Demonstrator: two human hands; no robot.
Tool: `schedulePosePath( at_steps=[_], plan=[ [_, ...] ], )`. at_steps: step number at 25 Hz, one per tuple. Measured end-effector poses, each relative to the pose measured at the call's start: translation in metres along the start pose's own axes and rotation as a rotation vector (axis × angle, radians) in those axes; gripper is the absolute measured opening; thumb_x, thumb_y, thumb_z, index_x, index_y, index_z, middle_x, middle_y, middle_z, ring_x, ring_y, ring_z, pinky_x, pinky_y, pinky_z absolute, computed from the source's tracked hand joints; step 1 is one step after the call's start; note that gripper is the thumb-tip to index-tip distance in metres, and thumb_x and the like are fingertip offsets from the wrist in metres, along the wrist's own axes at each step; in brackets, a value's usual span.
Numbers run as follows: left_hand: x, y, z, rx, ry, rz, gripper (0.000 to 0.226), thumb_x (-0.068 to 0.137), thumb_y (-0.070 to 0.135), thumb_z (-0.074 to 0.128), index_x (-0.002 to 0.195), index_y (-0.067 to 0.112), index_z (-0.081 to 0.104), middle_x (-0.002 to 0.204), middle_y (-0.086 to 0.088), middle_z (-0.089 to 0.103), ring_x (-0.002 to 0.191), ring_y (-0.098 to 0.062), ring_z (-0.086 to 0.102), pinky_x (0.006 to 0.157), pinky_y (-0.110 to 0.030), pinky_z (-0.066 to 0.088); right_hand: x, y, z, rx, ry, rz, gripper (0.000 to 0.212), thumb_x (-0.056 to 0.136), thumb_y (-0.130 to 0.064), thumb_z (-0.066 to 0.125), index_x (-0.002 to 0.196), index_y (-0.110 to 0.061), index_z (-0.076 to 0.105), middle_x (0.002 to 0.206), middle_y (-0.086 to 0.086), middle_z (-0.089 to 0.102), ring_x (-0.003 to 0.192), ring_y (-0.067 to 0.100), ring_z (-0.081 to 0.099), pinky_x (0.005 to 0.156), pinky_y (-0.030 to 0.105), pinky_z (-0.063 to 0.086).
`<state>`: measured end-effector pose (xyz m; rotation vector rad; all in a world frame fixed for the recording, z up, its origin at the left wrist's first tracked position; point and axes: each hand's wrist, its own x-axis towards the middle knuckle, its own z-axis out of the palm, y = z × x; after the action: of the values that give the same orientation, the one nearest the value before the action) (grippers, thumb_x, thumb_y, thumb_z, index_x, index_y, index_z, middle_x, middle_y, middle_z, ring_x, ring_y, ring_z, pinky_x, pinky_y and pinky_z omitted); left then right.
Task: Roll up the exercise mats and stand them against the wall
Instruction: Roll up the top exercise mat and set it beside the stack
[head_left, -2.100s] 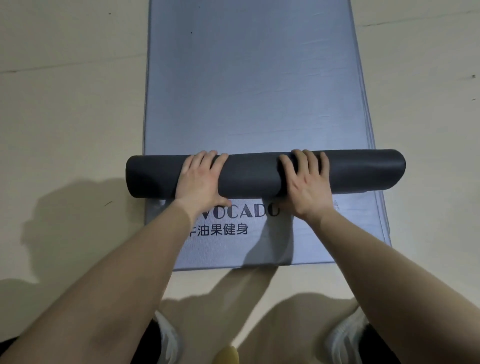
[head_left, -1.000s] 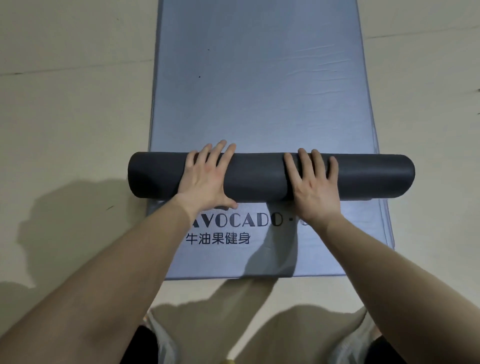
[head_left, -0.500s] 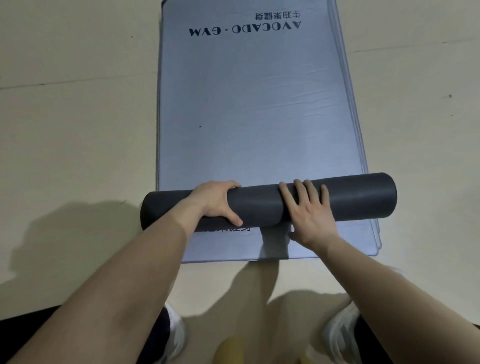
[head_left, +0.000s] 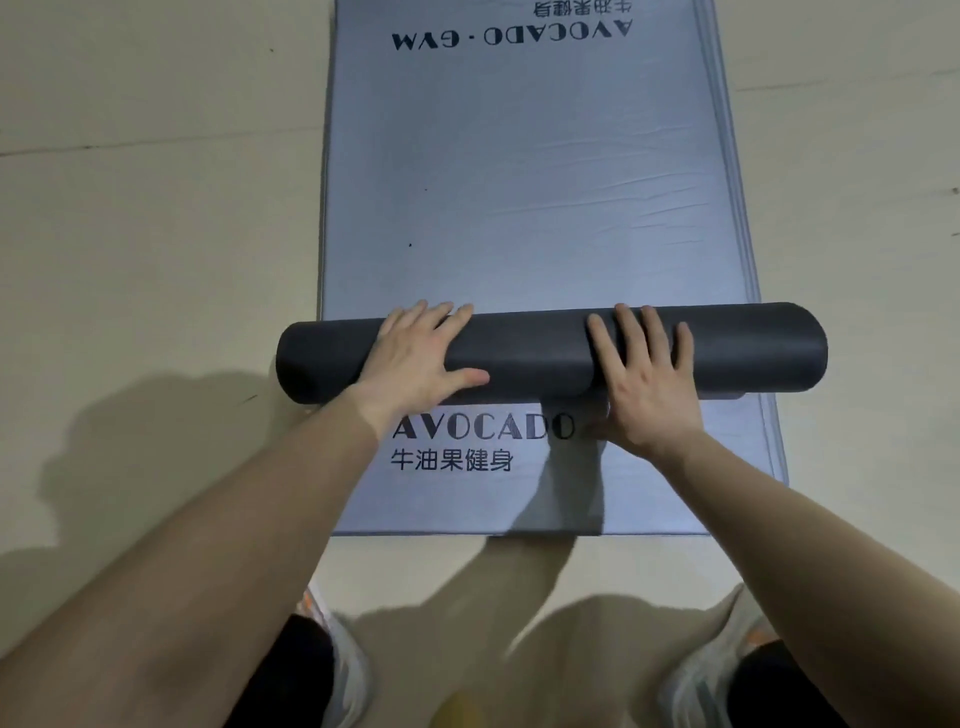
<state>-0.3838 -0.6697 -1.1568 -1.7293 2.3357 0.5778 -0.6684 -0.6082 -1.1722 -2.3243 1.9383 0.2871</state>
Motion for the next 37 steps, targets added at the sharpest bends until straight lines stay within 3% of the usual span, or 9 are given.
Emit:
schedulePosePath(
  at_steps=[4,11,14,17,20,22,25,31,37],
  plan=[
    [0.017,0.013,0.006,0.295,0.073,-0.015,0.120,0.063,0.092,0.056,0.158,0.034,0.014,0.161,-0.008,0.031,0.145,-0.037,0.030,0.121,-0.054,0.019,0.070,0.014,-0.022,-0.041,-0.018,-0.027,0.114,0.051,-0.058,0.088,0.146,-0.026,0.035,0.135,0.008,0.053,0.123,0.036,0.051,0.107,0.056,0.035],
    [-0.001,0.018,-0.018,0.159,-0.195,-0.032,0.113,0.048,0.083,0.075,0.146,0.045,0.034,0.129,0.003,0.059,0.115,-0.030,0.058,0.100,-0.044,0.044,0.044,0.005,-0.053,0.009,-0.354,-0.075,0.097,0.051,-0.071,0.079,0.136,-0.038,0.045,0.110,-0.004,0.061,0.102,0.026,0.062,0.094,0.044,0.046],
    [-0.027,0.027,-0.010,0.057,-0.434,-0.016,0.114,0.047,0.077,0.082,0.147,0.044,0.036,0.127,0.005,0.061,0.114,-0.026,0.059,0.093,-0.042,0.049,0.008,0.004,-0.050,0.089,-0.497,-0.060,0.113,0.053,-0.073,0.083,0.149,-0.036,0.036,0.126,-0.001,0.058,0.118,0.026,0.058,0.102,0.048,0.040],
    [-0.016,0.022,-0.023,-0.134,-0.561,-0.066,0.111,0.048,0.068,0.088,0.146,0.044,0.041,0.132,0.009,0.062,0.118,-0.024,0.057,0.094,-0.039,0.048,-0.049,-0.020,-0.031,-0.031,-0.313,-0.002,0.140,0.060,-0.074,0.082,0.163,-0.024,0.001,0.164,0.015,0.024,0.151,0.038,0.023,0.121,0.066,0.015],
    [-0.025,0.025,-0.019,-0.122,-0.388,-0.116,0.104,0.059,0.067,0.085,0.149,0.042,0.039,0.145,0.005,0.054,0.132,-0.028,0.050,0.106,-0.044,0.042,-0.057,-0.032,-0.016,-0.003,-0.331,0.000,0.150,0.062,-0.071,0.083,0.162,-0.023,-0.017,0.171,0.017,-0.007,0.157,0.041,-0.007,0.121,0.070,0.001],
    [-0.052,0.031,-0.001,0.044,-0.105,-0.127,0.100,0.075,0.075,0.068,0.157,0.036,0.026,0.163,-0.003,0.033,0.148,-0.032,0.030,0.120,-0.049,0.025,-0.015,-0.019,-0.025,0.078,-0.359,0.007,0.150,0.057,-0.076,0.084,0.163,-0.026,-0.011,0.171,0.014,0.001,0.158,0.037,-0.004,0.123,0.068,0.004],
    [-0.063,0.034,0.024,0.226,-0.066,-0.087,0.131,0.063,0.086,0.065,0.161,0.032,-0.003,0.170,-0.008,0.001,0.155,-0.038,0.003,0.124,-0.056,0.005,0.023,-0.008,-0.037,0.126,-0.336,0.020,0.146,0.049,-0.081,0.083,0.162,-0.029,0.006,0.168,0.012,0.014,0.157,0.035,0.006,0.122,0.065,0.007],
    [0.004,0.005,0.002,0.231,0.048,0.045,0.130,0.051,0.091,0.066,0.155,0.028,0.021,0.157,-0.002,0.039,0.142,-0.028,0.039,0.118,-0.051,0.026,0.021,-0.009,0.004,-0.040,0.071,0.003,0.122,0.047,-0.046,0.093,0.152,-0.019,0.036,0.144,0.016,0.048,0.133,0.040,0.043,0.111,0.064,0.025],
    [-0.004,0.013,-0.020,0.130,-0.111,0.012,0.118,0.047,0.088,0.071,0.147,0.036,0.036,0.132,0.003,0.059,0.116,-0.027,0.059,0.098,-0.042,0.045,0.029,-0.001,-0.036,-0.039,-0.160,-0.070,0.100,0.053,-0.069,0.077,0.139,-0.033,0.040,0.118,0.001,0.059,0.106,0.030,0.058,0.099,0.049,0.041]
  ],
)
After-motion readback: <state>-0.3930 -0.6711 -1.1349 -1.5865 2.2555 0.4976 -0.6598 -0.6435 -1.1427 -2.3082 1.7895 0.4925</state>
